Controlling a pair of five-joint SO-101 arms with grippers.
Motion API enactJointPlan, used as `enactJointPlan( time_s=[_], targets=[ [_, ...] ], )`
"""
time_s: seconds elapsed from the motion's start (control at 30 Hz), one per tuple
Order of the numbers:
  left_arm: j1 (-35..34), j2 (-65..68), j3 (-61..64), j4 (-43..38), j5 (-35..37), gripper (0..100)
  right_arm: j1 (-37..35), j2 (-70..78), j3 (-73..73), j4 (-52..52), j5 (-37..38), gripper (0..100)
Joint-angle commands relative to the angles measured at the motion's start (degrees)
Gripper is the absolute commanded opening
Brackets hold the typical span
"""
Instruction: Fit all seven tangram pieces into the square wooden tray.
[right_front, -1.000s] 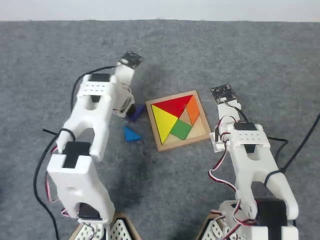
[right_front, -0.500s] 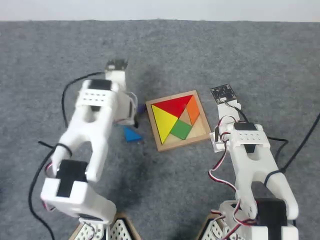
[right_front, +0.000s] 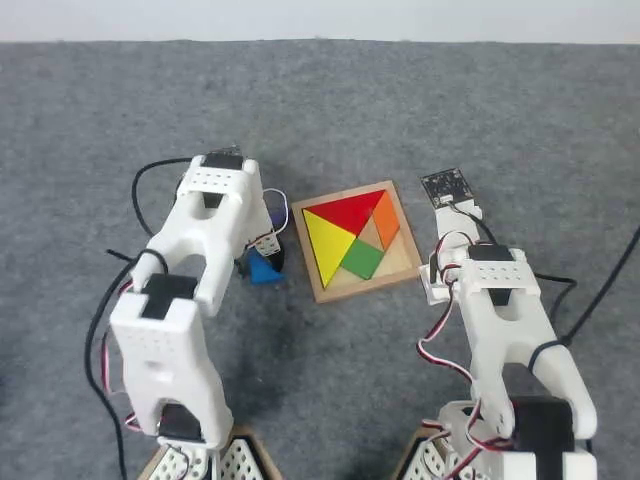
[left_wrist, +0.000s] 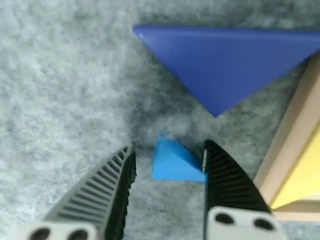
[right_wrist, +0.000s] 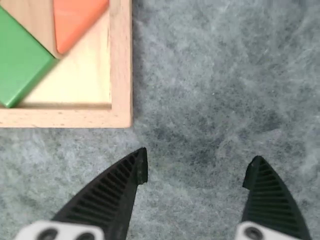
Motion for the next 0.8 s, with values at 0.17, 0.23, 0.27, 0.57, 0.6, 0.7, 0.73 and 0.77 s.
enactJointPlan(
  time_s=[0.17,0.23,0.27,0.57,0.6,0.7,0.73,0.77],
  targets=[
    [1.3,6.5,-8.0,7.5,-9.1,8,0.6,-2.6,-0.6,-0.8,-0.6,31.0],
    [1.1,5.4,-8.0,7.1,-10.6,2,0.7,-2.6,-0.6,-0.8,-0.6,31.0],
    [1.1,4.8,-8.0,7.1,-11.3,1,0.7,-2.6,-0.6,-0.8,-0.6,31.0],
    [1.1,-11.2,3.0,-4.0,-29.4,1,0.7,-2.5,-0.6,-1.0,-0.6,31.0],
    [0.6,-14.4,5.9,-6.3,-33.1,1,0.7,-2.5,-0.6,-1.0,-0.6,31.0],
    [-0.1,-25.8,14.9,-12.0,-42.4,1,0.7,-2.5,-0.6,-1.1,-0.6,31.0],
    [-0.3,-29.9,18.1,-13.5,-44.5,1,0.6,-2.5,-0.6,-1.1,-0.6,31.0],
    [-0.3,-34.1,21.4,-14.6,-46.1,2,0.6,-2.5,-0.6,-1.1,-0.6,31.0]
  ],
)
